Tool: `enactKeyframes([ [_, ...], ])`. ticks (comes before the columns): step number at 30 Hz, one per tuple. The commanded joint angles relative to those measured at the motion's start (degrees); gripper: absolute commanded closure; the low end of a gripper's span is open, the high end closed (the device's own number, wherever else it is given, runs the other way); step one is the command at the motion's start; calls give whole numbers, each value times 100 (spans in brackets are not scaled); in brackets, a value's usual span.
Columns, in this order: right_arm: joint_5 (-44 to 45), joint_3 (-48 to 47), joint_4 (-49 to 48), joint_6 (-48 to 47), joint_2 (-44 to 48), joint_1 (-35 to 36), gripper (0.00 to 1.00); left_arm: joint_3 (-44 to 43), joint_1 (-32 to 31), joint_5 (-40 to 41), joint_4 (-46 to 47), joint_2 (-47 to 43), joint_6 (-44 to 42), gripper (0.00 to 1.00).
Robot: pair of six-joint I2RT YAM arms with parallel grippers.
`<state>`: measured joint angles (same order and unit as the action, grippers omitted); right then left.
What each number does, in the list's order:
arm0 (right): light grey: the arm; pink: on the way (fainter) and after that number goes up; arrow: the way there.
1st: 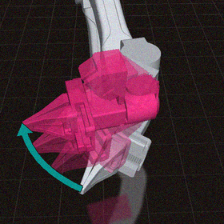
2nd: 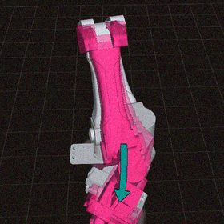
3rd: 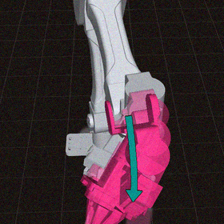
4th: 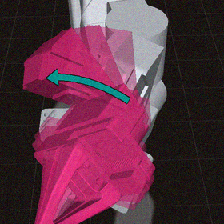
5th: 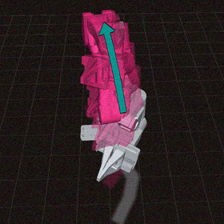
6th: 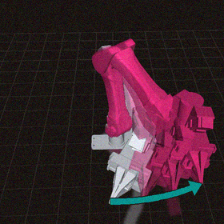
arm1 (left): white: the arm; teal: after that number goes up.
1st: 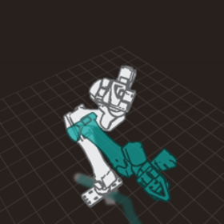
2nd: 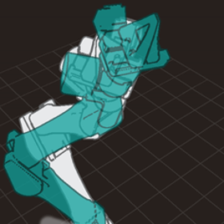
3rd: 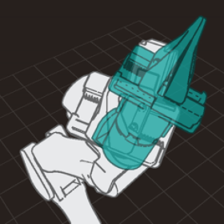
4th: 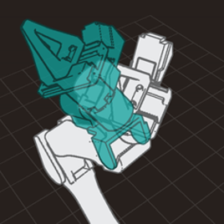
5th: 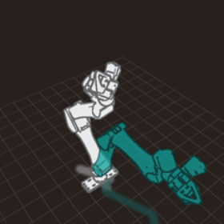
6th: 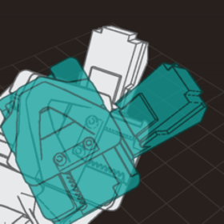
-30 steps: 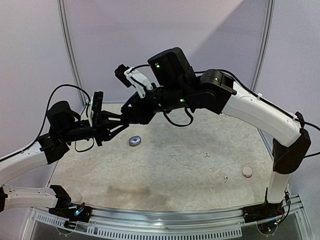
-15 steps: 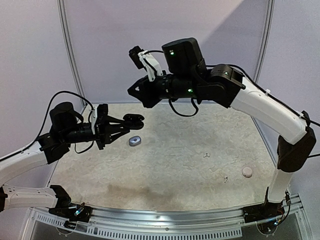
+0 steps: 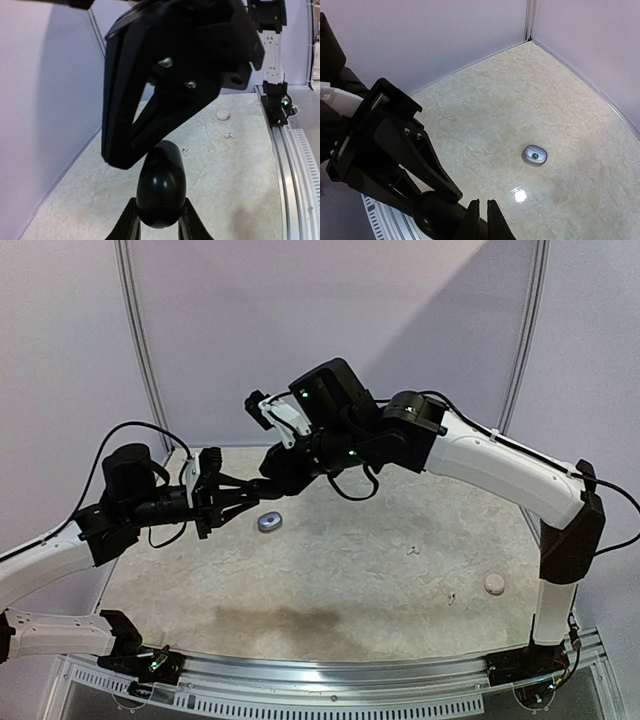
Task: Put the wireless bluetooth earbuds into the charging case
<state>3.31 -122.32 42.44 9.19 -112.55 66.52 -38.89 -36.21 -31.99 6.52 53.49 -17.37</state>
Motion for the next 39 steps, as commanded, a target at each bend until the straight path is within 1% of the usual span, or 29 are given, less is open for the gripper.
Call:
enactKeyframes([
  [1,589,227,282,168,375,-3,92,-179,43,160,-59,106,854,100],
  [5,1208,681,303,893,732,-505,88,-176,76,272,-399,243,1778,100],
  [6,1429,841,400,1050,890,-647,85,-210,111,366,-547,286,2022,100],
  [7,1680,1011,570,1287,1032,-805,80,-282,178,431,-747,345,2256,100],
  [8,1952,1165,780,1511,1132,-970,79,-356,282,473,-988,411,2469,100],
  [10,2158,1633,1200,2140,1411,-1377,77,-572,586,510,-1433,628,2904,100],
  [11,2286,1906,1386,2423,1565,-1552,74,-685,858,478,-1683,766,3095,100],
  [14,2479,2977,1688,3057,2140,-2069,55,-1137,1551,344,-2600,1329,3436,100],
  [16,2243,3768,1773,3327,2551,-2527,44,-1425,2031,164,-3233,1794,3661,100],
  [18,1924,4601,1748,3544,2890,-2998,35,-1620,2386,-72,-3810,2235,3804,100],
  [19,1867,4961,1728,3658,3117,-3195,31,-1711,2500,-137,-4039,2444,3806,100],
  [21,1917,5702,1722,3821,3433,-3477,19,-1810,2628,-155,-4363,2789,3810,100],
  [23,1903,6223,1697,3987,3772,-3728,8,-1774,2680,-244,-4396,3005,3874,100],
  [25,1719,6686,1611,4094,4024,-4011,1,-1783,2722,-313,-4411,3318,3925,100],
  [29,1411,7343,1411,4164,4320,-4396,1,-1833,2828,-306,-4391,4039,4136,100],
  [33,1170,7808,1173,4111,4280,-4729,1,-1651,2830,-494,-3799,4435,4532,100],
  [35,1070,7994,1068,4083,4230,-4896,1,-1559,2834,-450,-3598,4551,4600,99],
  [36,1028,8073,1000,4070,4206,-4947,1,-1519,2835,-405,-3575,4595,4616,94],
  [39,789,8264,646,4065,4116,-5018,1,-1438,2831,-299,-3608,4654,4657,75],
])
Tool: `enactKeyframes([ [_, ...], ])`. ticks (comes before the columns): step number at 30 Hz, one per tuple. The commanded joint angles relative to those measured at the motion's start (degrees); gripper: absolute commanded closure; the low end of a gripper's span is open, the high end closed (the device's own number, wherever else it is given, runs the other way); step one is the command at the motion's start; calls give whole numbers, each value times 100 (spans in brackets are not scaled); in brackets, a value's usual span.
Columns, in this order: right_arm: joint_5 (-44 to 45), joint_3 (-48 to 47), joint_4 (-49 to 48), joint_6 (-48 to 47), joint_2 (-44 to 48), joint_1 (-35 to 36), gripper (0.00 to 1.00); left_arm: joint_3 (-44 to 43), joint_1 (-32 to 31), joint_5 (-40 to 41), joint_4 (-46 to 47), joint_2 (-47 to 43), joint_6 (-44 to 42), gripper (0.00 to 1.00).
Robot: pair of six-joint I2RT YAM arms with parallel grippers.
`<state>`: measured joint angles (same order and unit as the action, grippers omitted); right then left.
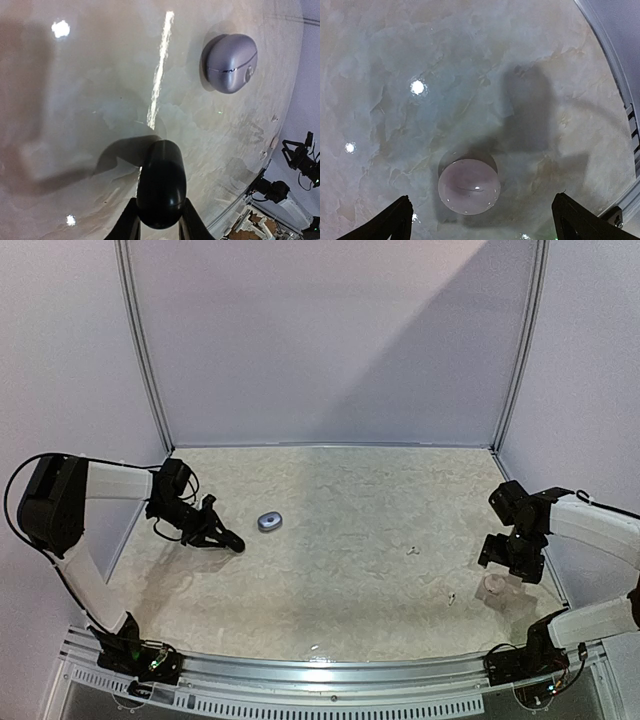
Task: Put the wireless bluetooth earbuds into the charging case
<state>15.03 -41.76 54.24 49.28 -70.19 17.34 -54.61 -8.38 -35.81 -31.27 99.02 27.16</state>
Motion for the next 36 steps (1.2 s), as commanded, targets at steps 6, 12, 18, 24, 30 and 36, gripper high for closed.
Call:
enactKeyframes([
  [6,-602,287,-962,-89,-495,-188,1,-110,48,830,-618,41,114,41],
  [12,-734,350,-1194,-212,-807,-337,5,-325,39,1511,-1433,-316,73,11],
  [18,-812,527,-1409,-230,-979,-346,13,-442,39,1418,-1751,-603,121,9],
  [24,-894,762,-1625,-165,-1016,-356,26,-483,45,1342,-1755,-678,168,9],
  [30,-998,858,-1687,-162,-989,-356,53,-517,39,1315,-1772,-654,219,10],
  [36,-1219,578,-1598,-414,-759,-360,66,-819,-12,1034,-1790,-809,272,12],
])
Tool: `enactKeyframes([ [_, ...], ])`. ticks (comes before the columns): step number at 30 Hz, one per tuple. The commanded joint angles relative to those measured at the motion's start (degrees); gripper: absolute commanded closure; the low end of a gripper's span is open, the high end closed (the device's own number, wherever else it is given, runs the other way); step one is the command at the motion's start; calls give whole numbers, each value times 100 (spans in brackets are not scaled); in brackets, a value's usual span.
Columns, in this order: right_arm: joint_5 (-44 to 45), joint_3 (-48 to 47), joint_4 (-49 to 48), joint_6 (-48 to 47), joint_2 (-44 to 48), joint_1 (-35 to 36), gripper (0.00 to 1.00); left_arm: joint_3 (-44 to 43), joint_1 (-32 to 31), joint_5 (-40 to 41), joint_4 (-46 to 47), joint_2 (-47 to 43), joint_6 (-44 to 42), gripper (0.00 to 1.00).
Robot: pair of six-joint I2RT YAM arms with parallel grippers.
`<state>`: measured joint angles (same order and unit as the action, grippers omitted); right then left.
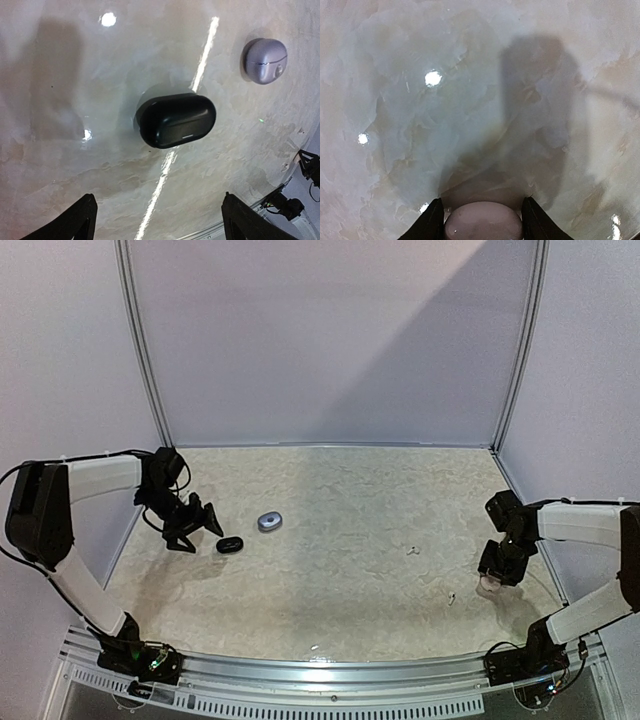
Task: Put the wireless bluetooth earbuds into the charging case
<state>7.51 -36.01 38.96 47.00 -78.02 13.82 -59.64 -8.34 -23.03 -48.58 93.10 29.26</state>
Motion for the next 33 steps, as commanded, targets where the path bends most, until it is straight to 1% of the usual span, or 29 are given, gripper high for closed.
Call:
enactKeyframes([
  [1,-503,-126,-3,-268,50,-9,68,-410,-45,-325,-29,-274,44,12],
  [3,-541,-426,181,-396,75,-3,71,-626,-105,-497,-44,-353,-21,12],
  [10,-560,-1516,507,-514,186,95,75,-1369,-265,-868,-263,-500,-576,13],
  [14,-470,-2244,720,-397,202,334,75,-1631,-435,-967,-257,-655,-1020,14],
  [18,-278,-3026,799,-178,194,874,77,-1801,-712,-1284,48,-842,-1478,16],
  [20,-208,-3506,720,7,163,1229,79,-1767,-1018,-1402,490,-1082,-1959,17],
  [22,30,-4104,669,109,19,1709,79,-1599,-1382,-1422,1060,-1444,-2503,16],
  [24,324,-4752,671,153,-238,2186,79,-1282,-1748,-1332,1788,-1784,-2701,15],
  [27,652,-5528,410,151,-662,2837,80,-1026,-2212,-1313,2895,-1952,-2470,14],
  [29,763,-5991,156,146,-900,3233,80,-979,-2547,-1119,3500,-1901,-2309,12],
  [33,1071,-6813,-72,48,-1421,3890,81,-896,-3137,-817,4431,-1811,-2097,10],
])
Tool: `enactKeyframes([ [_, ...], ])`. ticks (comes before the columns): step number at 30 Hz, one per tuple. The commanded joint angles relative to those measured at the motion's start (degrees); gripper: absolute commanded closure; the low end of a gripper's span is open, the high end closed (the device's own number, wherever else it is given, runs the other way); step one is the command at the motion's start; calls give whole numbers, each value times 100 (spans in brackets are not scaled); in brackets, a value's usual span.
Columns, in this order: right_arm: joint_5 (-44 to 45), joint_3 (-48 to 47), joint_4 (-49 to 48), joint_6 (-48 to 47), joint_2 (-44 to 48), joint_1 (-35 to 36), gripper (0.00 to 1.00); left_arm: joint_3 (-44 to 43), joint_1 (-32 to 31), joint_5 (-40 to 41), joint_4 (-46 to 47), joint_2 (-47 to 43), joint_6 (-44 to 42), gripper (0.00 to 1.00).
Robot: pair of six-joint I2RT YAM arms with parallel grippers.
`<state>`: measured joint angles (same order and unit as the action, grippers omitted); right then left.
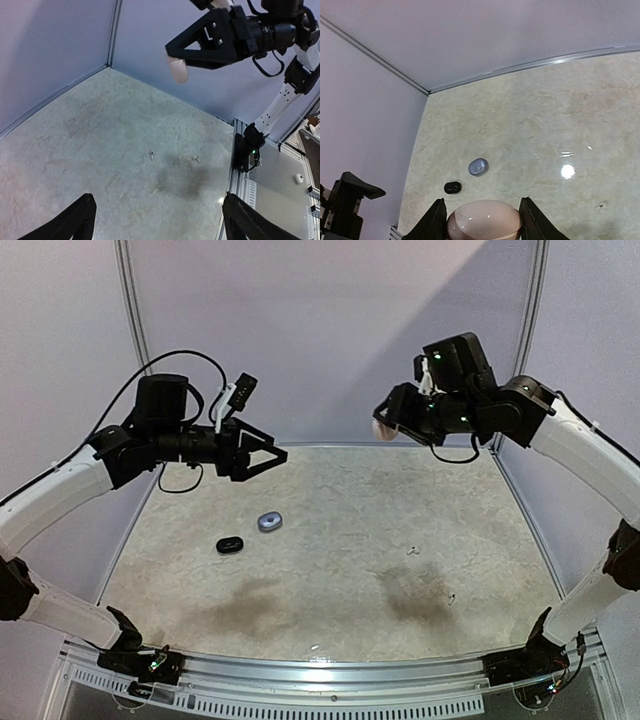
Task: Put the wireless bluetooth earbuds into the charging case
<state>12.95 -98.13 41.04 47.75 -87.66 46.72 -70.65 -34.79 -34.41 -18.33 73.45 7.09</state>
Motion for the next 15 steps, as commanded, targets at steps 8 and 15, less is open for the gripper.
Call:
enactKeyframes([
  [8,787,-1419,-1015,-511,-1116,1384,83,197,-872,968,2640,514,956,16],
  [15,647,-1503,-1370,-679,-1321,1593,84,77,-863,1165,2728,602,1005,44],
])
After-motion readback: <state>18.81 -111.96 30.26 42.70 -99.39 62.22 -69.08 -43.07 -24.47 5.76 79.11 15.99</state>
